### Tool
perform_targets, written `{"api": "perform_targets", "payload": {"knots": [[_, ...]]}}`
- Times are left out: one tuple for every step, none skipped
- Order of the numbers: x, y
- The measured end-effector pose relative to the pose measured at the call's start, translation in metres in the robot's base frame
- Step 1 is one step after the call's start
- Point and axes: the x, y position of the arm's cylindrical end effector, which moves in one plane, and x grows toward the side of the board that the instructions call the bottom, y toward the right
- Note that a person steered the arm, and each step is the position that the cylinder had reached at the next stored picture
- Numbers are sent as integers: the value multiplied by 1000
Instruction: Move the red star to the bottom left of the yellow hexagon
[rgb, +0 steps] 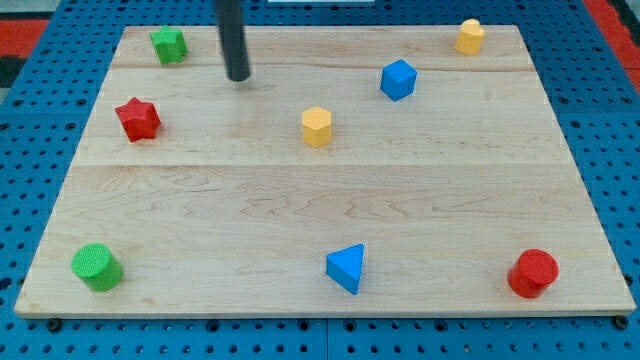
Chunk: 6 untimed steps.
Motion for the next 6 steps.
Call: {"api": "perform_targets", "payload": {"knots": [[11,-63],[29,-94],[48,-98],[66,-96],[91,-90],[115,-90]]}}
